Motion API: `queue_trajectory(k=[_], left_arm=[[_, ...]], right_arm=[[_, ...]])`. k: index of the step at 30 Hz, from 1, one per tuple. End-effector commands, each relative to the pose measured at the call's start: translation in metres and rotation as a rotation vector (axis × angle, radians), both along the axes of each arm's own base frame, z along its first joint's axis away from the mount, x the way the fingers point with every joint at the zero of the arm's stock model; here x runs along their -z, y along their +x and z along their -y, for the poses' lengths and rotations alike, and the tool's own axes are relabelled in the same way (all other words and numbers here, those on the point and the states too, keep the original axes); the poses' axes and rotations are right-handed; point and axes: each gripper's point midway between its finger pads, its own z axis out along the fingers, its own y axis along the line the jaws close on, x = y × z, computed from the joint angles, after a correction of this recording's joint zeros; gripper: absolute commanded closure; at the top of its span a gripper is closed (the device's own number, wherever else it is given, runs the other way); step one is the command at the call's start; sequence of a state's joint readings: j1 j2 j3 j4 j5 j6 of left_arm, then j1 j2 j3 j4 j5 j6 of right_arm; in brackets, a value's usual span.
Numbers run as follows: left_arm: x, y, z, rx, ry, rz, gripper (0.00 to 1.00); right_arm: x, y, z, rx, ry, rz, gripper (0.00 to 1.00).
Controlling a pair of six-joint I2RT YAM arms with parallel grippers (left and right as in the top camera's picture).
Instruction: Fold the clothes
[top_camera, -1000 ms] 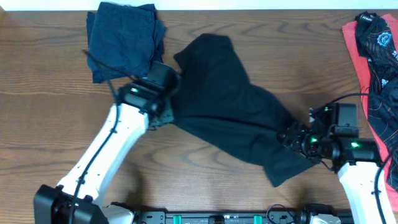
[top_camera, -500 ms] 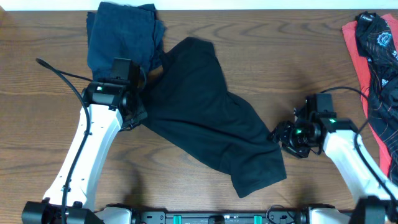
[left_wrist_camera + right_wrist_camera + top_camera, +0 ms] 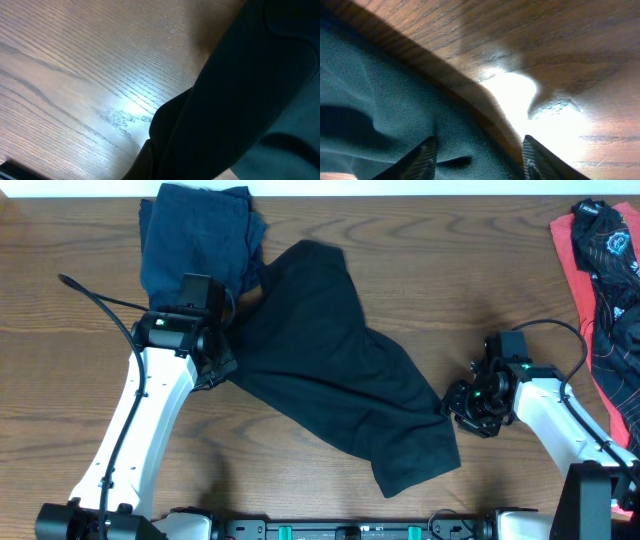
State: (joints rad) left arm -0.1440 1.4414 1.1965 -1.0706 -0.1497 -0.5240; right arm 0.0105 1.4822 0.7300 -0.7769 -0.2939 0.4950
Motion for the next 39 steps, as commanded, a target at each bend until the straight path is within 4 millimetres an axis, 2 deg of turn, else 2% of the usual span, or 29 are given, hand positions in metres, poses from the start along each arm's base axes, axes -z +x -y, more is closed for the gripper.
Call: queue_trajectory(k=[1, 9, 14, 20, 23, 25, 28, 30, 33, 35, 38, 39], left_arm=[[-0.007, 0.001, -0.005, -0.017, 0.017, 0.020, 0.94], [-0.007, 0.001, -0.005, -0.017, 0.015, 0.020, 0.94], [-0.007, 0.001, -0.005, -0.017, 0.015, 0.020, 0.94], [-0.007, 0.001, -0.005, -0.017, 0.015, 0.020, 0.94], [-0.007, 0.001, -0.005, -0.017, 0.015, 0.019, 0.94], [-0.007, 0.001, -0.005, -0.017, 0.015, 0.017, 0.94], [-0.006, 0.000, -0.005, -0.017, 0.015, 0.016, 0.94], [-0.006, 0.000, -0.005, -0.017, 0.015, 0.016, 0.94], [-0.006, 0.000, -0.005, -0.017, 0.016, 0.013, 0.94], [-0.006, -0.001, -0.004, -0.017, 0.013, 0.012, 0.94], [-0.006, -0.001, -0.002, -0.015, 0.002, 0.008, 0.94], [-0.005, -0.002, -0.001, -0.013, -0.008, 0.006, 0.94]], right_arm=[[0.004, -0.003, 0.001, -0.027, -0.019, -0.010, 0.49], [0.003, -0.007, -0.003, -0.033, 0.004, -0.023, 0.52], [0.005, -0.016, -0.014, -0.090, 0.011, -0.043, 0.47], [0.006, -0.022, -0.026, -0.147, 0.007, -0.046, 0.46], [0.007, -0.022, -0.024, -0.153, -0.012, -0.046, 0.47], [0.007, -0.021, -0.021, -0.152, -0.027, -0.043, 0.54], [0.008, -0.017, -0.019, -0.147, -0.042, -0.027, 0.76], [0.007, -0.013, -0.017, -0.134, -0.053, -0.016, 0.85], [0.000, -0.001, -0.015, -0.114, -0.061, 0.011, 0.91], [-0.012, 0.012, -0.012, -0.097, -0.061, 0.038, 0.99], [-0.038, 0.035, 0.000, -0.064, -0.086, 0.087, 0.99], [-0.052, 0.047, 0.007, -0.052, -0.100, 0.115, 0.99]])
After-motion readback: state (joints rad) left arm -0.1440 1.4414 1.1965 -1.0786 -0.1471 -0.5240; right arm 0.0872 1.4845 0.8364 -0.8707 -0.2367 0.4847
